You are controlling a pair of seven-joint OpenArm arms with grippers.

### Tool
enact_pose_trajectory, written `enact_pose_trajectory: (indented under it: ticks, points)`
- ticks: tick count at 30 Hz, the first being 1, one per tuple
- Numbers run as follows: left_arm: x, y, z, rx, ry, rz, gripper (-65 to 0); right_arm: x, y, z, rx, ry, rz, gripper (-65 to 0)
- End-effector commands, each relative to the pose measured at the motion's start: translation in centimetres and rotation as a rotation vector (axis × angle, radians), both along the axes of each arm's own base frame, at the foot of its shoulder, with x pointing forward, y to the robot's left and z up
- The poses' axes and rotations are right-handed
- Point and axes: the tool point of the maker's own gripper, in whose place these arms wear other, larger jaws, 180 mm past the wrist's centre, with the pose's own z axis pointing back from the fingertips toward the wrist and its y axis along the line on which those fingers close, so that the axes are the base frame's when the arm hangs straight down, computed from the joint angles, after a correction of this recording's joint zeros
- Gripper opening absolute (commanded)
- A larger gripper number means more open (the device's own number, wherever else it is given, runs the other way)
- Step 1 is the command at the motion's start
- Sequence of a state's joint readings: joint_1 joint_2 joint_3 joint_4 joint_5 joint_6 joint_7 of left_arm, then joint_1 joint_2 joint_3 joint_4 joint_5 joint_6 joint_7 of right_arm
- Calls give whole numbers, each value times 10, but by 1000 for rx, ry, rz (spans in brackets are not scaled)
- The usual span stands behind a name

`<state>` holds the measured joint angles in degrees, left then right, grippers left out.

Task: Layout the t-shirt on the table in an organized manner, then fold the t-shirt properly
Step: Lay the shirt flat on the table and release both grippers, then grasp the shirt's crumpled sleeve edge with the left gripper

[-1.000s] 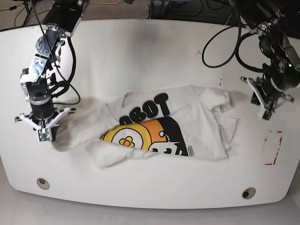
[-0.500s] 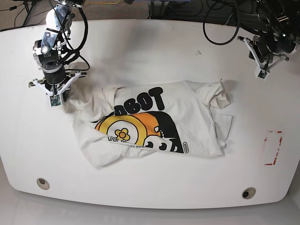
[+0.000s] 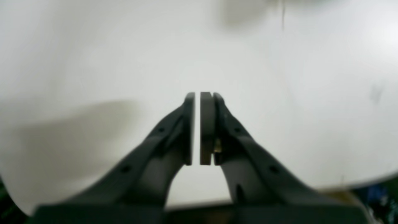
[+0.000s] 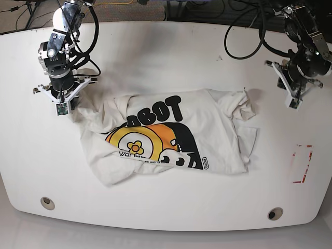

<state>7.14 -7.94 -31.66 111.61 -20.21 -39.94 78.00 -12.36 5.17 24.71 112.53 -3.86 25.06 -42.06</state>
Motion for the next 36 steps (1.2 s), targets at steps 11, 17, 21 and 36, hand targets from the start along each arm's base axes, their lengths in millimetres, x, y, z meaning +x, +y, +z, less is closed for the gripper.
enact_pose_trajectory:
  ticks: [11,17,21,36]
  points:
    - [85,-9,5,-193,-95,37,-276,12,3,21,-5,-104,21,-648]
    - [121,-18,-1,-313,-146,56,-274,13,8,22,20,-130,17,-648]
    - [143,-26,-9,-407,-155,73,-274,14,10,22,25,-131,15,-648]
    - [182,-75,-45,-563,-98,11,-274,15,12,22,28,-134,19,-648]
